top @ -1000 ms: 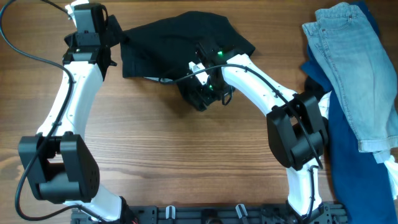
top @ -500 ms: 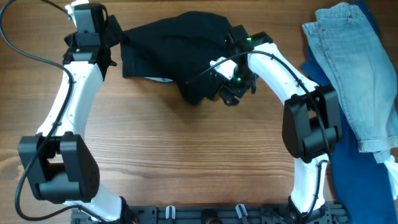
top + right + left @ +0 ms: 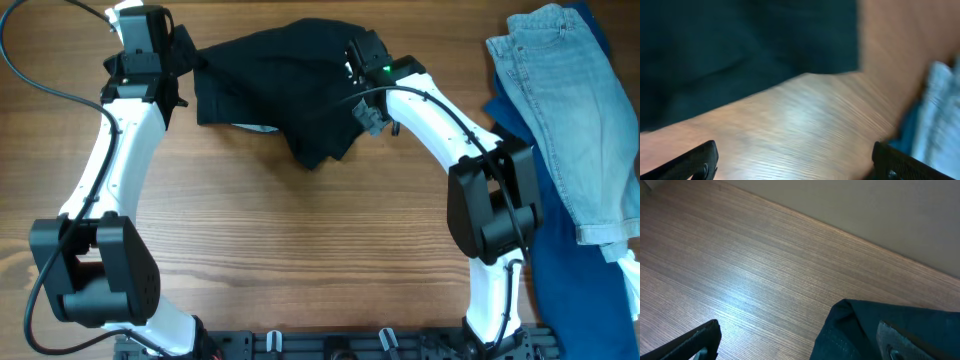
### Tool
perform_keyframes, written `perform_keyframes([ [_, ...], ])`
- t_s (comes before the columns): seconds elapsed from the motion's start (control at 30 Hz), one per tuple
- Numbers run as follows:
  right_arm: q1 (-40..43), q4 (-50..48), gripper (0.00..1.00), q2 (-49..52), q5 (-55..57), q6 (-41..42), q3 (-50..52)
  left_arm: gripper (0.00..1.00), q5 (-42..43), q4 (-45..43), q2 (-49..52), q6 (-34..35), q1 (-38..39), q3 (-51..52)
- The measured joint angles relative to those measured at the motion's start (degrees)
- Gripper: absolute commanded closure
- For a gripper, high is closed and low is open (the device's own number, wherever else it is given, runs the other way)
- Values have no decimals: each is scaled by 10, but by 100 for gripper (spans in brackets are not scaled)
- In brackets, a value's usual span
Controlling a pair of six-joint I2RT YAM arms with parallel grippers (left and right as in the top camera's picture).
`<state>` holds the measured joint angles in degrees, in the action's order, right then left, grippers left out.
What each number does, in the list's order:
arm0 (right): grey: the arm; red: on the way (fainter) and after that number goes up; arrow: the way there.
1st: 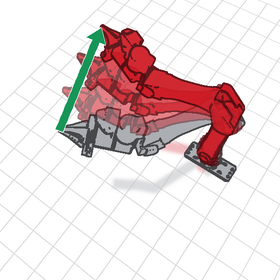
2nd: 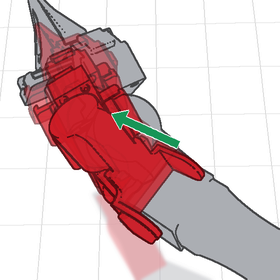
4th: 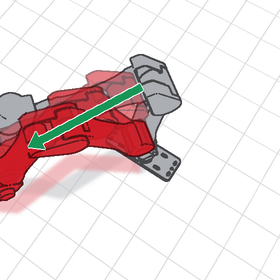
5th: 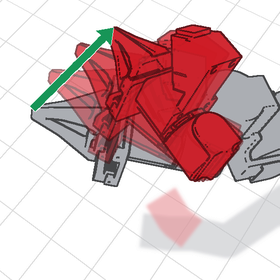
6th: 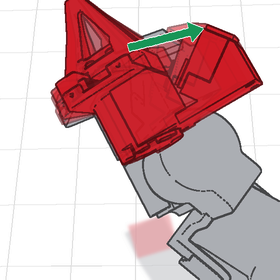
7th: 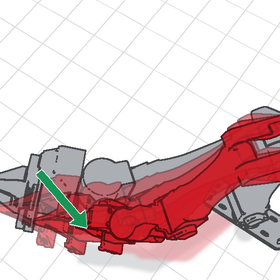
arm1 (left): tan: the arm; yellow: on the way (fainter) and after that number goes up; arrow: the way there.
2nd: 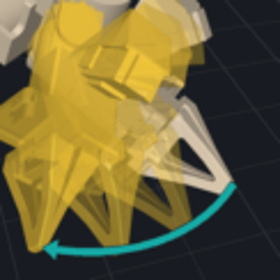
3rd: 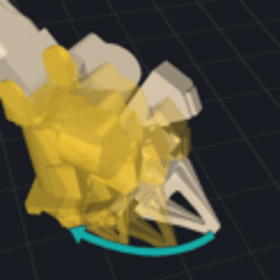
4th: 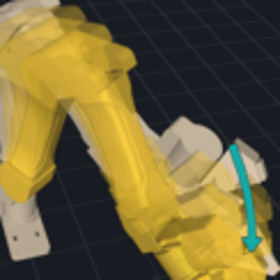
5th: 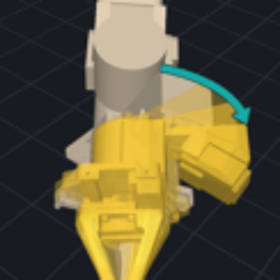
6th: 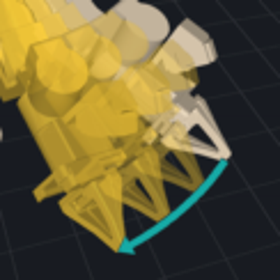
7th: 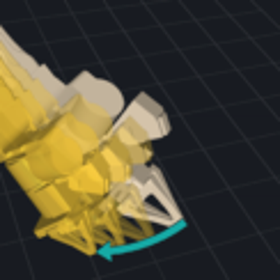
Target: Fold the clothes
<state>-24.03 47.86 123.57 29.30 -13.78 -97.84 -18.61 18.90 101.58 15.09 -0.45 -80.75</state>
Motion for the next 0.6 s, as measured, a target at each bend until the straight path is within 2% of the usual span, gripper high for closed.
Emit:
perform_keyframes([
  [0.23, -44, 25, 0, 12, 64, 59, 0, 0, 0, 0, 0, 0, 0, 0],
  [0.43, -143, 63, 0, 62, 80, 67, 0, 0, 0, 1, 0, -2, 0, 0],
  [0.6, -169, 95, 0, 64, 94, 69, 0, 0, 0, 2, 0, -4, 0, 0],
])
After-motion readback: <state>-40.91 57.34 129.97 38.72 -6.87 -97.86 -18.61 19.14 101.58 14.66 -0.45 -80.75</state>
